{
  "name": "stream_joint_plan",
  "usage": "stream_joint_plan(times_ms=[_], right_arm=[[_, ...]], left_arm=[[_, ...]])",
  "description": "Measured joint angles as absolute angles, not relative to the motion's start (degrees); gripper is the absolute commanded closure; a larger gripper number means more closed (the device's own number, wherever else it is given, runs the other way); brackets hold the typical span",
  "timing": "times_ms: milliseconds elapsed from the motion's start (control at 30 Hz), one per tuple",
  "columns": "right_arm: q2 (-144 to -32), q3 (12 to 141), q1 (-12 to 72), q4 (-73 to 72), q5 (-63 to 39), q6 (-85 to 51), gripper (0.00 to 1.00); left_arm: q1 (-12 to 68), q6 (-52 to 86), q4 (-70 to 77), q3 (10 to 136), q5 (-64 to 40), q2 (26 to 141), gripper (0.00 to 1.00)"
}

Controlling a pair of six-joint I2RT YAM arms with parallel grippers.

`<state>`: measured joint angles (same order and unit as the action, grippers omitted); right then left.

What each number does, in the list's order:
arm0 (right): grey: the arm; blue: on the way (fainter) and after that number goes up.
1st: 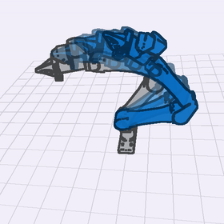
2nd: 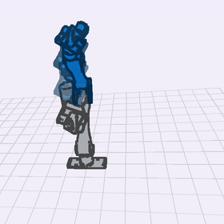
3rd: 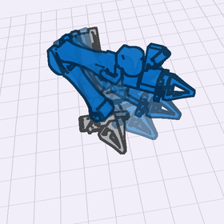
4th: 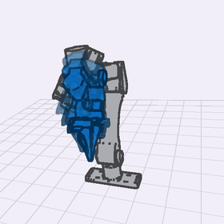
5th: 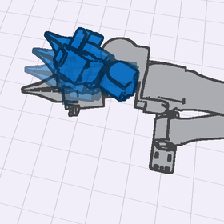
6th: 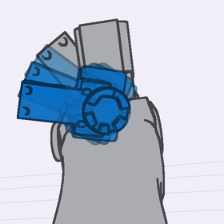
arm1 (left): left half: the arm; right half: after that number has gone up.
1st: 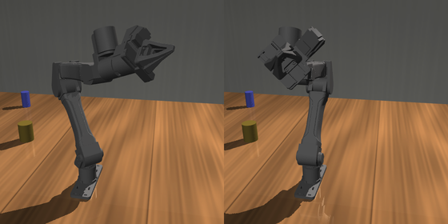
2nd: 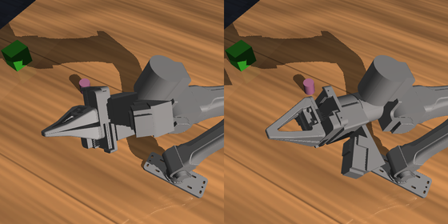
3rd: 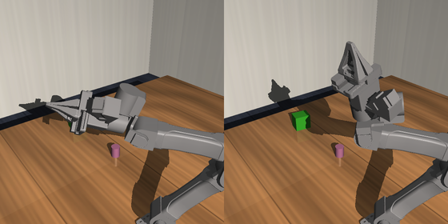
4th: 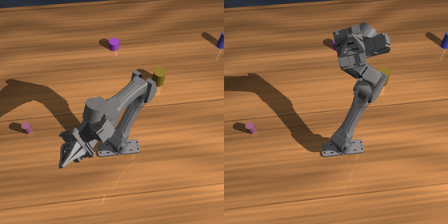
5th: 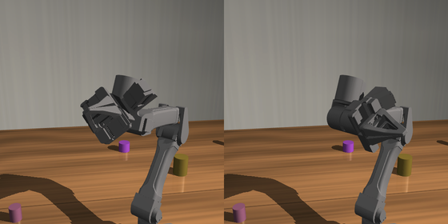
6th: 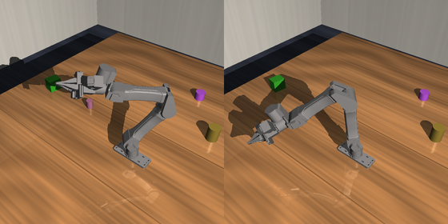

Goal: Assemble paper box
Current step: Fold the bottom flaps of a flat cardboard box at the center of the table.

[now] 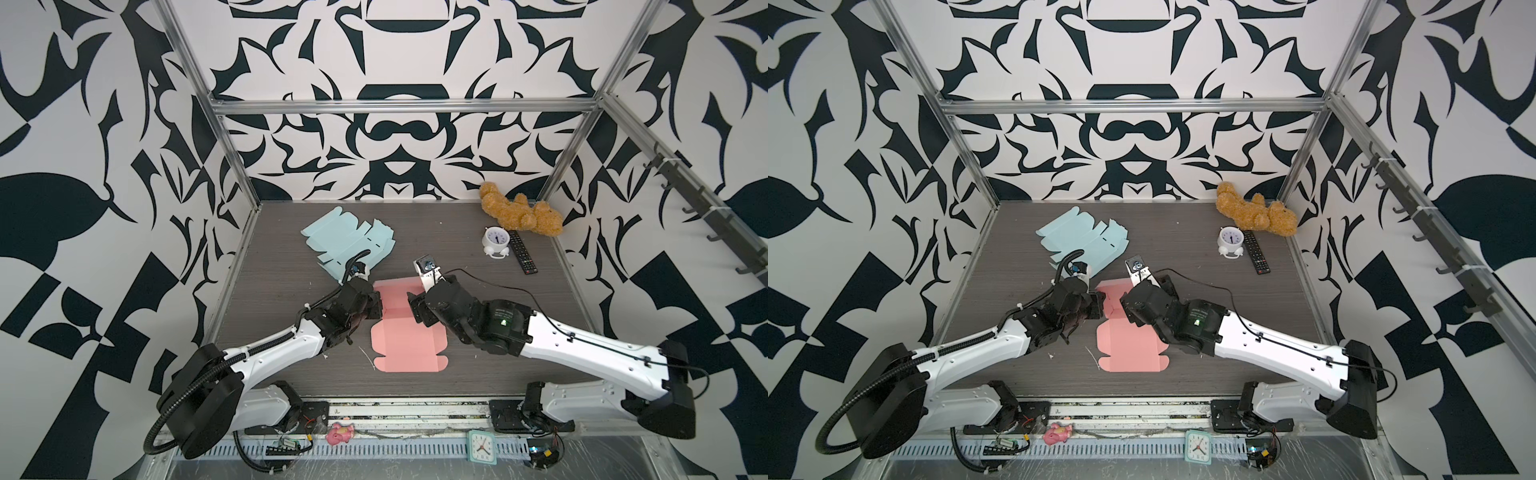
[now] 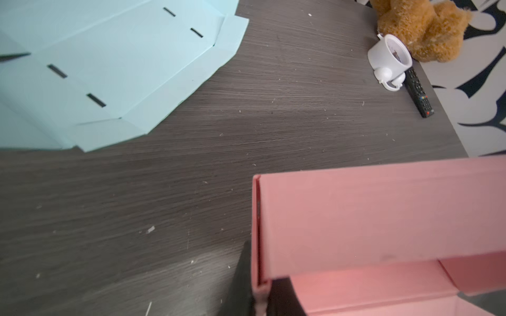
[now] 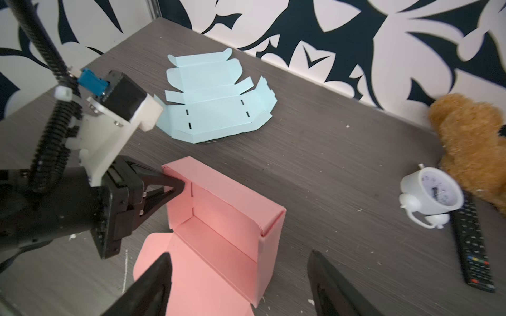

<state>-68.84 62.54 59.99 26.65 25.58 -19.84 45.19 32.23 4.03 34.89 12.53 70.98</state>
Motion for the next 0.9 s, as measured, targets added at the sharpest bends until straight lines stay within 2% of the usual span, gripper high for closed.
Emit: stream_joint_plan(times_ms=[200, 367, 600, 900], right_arm=[[-68.71, 55.66, 49.52, 21.67, 8.51, -21.10, 0.20], [-69.87, 54.30, 47.31, 19.92, -0.32, -21.50, 0.20], [-70.24, 52.66, 44.77, 17.74, -5.67, -21.47, 0.19], [-74.11, 49.65, 41.80, 16.64, -8.34, -20.97, 0.19]], left_arm=[[46.92, 23.64, 7.16, 34.70, 9.76, 70.94, 0.89], [47.81, 18.72, 11.86, 34.33, 7.31, 72.93, 0.89], [48.84, 14.94, 15.38, 34.37, 6.26, 80.58, 0.88], [50.63, 11.75, 18.02, 36.05, 7.51, 85.10, 0.87]])
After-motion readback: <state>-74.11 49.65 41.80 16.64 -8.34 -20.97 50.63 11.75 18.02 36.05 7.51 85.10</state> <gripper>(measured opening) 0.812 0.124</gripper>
